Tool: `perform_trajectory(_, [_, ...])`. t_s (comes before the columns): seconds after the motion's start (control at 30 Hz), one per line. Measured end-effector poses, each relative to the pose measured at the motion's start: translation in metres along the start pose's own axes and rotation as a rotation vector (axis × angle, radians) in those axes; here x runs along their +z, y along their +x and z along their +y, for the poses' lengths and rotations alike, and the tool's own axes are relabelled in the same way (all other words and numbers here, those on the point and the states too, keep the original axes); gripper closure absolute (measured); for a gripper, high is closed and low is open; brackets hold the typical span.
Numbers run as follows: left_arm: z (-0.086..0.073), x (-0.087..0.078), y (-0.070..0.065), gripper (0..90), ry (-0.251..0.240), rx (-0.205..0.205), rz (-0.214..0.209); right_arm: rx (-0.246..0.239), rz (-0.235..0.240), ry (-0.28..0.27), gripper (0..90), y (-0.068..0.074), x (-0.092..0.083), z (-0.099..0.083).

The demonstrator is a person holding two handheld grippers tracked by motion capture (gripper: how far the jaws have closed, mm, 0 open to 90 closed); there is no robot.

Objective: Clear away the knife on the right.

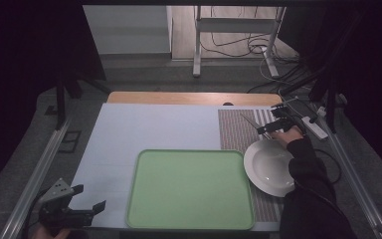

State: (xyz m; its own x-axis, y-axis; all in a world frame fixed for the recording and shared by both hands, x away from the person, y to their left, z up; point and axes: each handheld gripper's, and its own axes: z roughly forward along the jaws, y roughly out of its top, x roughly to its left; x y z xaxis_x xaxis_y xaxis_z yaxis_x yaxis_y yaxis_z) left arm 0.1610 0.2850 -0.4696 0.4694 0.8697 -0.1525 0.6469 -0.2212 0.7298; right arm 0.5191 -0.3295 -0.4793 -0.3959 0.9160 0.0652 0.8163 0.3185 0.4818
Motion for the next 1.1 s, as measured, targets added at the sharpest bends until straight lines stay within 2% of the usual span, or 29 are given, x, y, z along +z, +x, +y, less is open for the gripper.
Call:
perform_trajectory(0.23, [0.0, 0.0, 0.0, 3.9, 0.0, 0.0, 0.0, -0.04, -0.031, 0.037, 0.0, 0.005, 0.012, 0.001])
perform_trajectory(0.33, [0.0, 0.0, 0.0, 4.0, 0.001, 0.001, 0.0, -0.025, -0.047, 0.052, 0.4, 0.002, 0.017, -0.001])
perform_trajectory(0.43, [0.0, 0.0, 0.0, 4.0, 0.0, 0.0, -0.001, -0.017, -0.061, 0.055, 9.1, -0.003, 0.019, -0.003])
perform_trajectory(0.5, [0.0, 0.0, 0.0, 4.0, -0.001, 0.0, -0.001, -0.021, -0.067, 0.059, 18.3, -0.007, 0.019, -0.005])
perform_trajectory(0.6, [0.0, 0.0, 0.0, 4.0, 0.001, 0.001, -0.001, -0.066, -0.092, 0.073, 30.9, -0.009, 0.017, -0.008])
perform_trajectory(0.63, [0.0, 0.0, 0.0, 4.0, 0.001, 0.002, 0.0, -0.076, -0.082, 0.068, 39.7, -0.009, 0.015, -0.008])
perform_trajectory(0.7, [0.0, 0.0, 0.0, 4.0, 0.002, 0.004, 0.0, -0.13, -0.059, 0.069, 54.8, -0.007, 0.012, -0.008])
perform_trajectory(0.77, [0.0, 0.0, 0.0, 4.1, 0.002, 0.005, 0.0, -0.141, -0.042, 0.07, 68.7, -0.005, 0.012, -0.008])
perform_trajectory(1.0, [0.0, 0.0, 0.0, 4.1, 0.006, 0.008, 0.001, -0.141, -0.042, 0.07, 68.7, -0.005, 0.012, -0.008])
perform_trajectory(1.03, [0.0, 0.0, 0.0, 4.1, 0.004, 0.005, 0.001, -0.184, -0.036, 0.102, 80.6, 0.004, 0.012, -0.005])
perform_trajectory(1.1, [0.0, 0.0, 0.0, 4.1, 0.004, 0.005, 0.001, -0.185, -0.04, 0.1, 80.6, 0.003, 0.011, -0.005])
